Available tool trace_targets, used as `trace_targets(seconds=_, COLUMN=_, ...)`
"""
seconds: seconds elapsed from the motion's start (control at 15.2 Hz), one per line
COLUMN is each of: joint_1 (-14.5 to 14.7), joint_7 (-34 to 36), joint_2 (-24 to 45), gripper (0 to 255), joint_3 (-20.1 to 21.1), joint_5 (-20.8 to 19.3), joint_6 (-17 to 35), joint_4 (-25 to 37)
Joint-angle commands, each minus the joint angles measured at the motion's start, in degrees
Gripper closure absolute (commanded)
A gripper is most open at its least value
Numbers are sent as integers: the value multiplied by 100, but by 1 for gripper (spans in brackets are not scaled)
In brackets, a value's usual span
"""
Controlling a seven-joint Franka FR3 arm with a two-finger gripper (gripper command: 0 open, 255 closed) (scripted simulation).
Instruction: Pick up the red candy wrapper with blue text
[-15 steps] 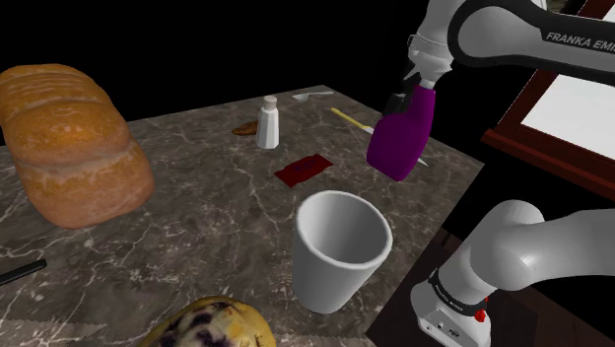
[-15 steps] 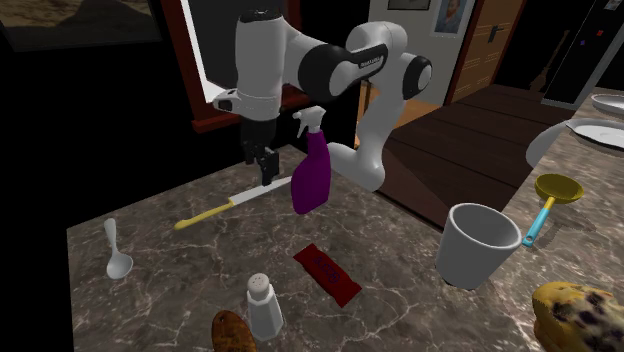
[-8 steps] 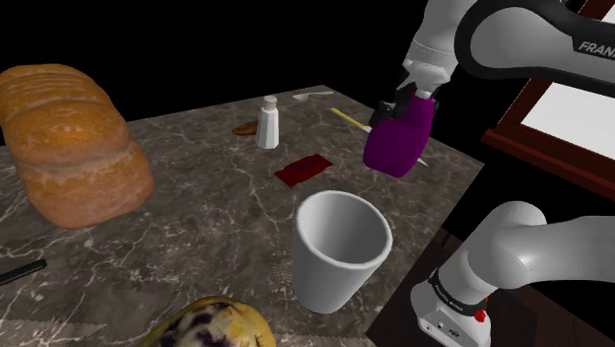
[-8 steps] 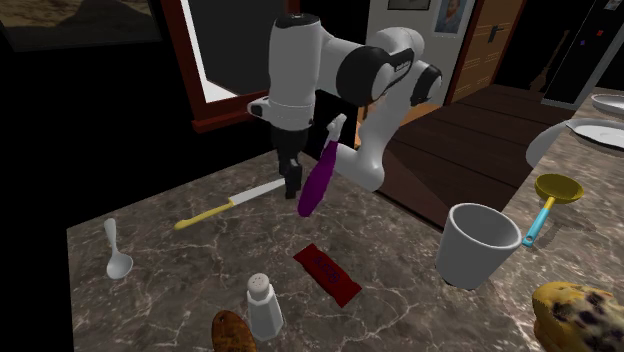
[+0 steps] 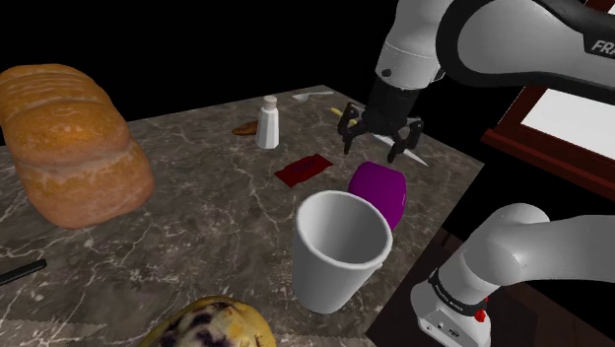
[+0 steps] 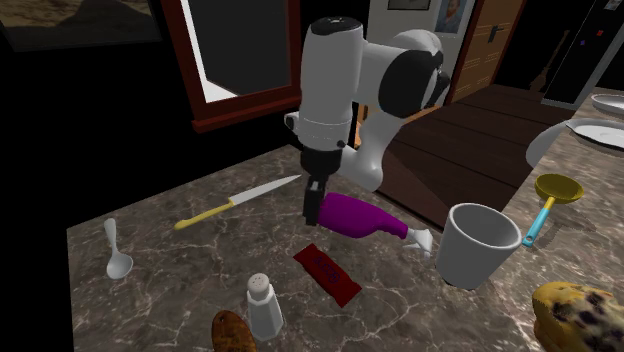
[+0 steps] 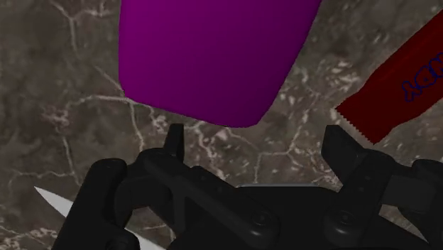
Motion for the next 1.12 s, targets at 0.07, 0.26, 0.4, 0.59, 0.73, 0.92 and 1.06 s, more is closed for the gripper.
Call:
trace_targets(seconds=0.07, joint_1=-336, joint_7=1230, joint_2=320, gripper=0, joint_3=542, joint_5=336, joint_6=62, joint_4=423)
trace_targets(seconds=0.26, joint_1=-735, joint_7=2398, joint_2=688, gripper=0, joint_3=1100, joint_5=568, joint_6=178, joint_4=886)
trace_targets(seconds=0.4, joint_1=-1049, joint_7=3179, joint_2=972, gripper=0, joint_3=1492, joint_5=656, joint_6=269, joint_4=1235)
trace_targets(seconds=0.59, joint_1=-1476, joint_7=4102, joint_2=1344, gripper=0, joint_3=1993, joint_5=686, joint_6=383, joint_4=1685)
trace_targets(seconds=0.73, joint_1=-1457, joint_7=4082, joint_2=1312, gripper=0, joint_3=2023, joint_5=723, joint_6=524, joint_4=1516)
trace_targets(seconds=0.92, joint_1=-1430, joint_7=4056, joint_2=1274, gripper=0, joint_3=2074, joint_5=776, joint_6=738, joint_4=1272)
trace_targets(seconds=1.06, joint_1=-1410, joint_7=4036, joint_2=1252, gripper=0, joint_3=2125, joint_5=821, joint_6=923, joint_4=1072)
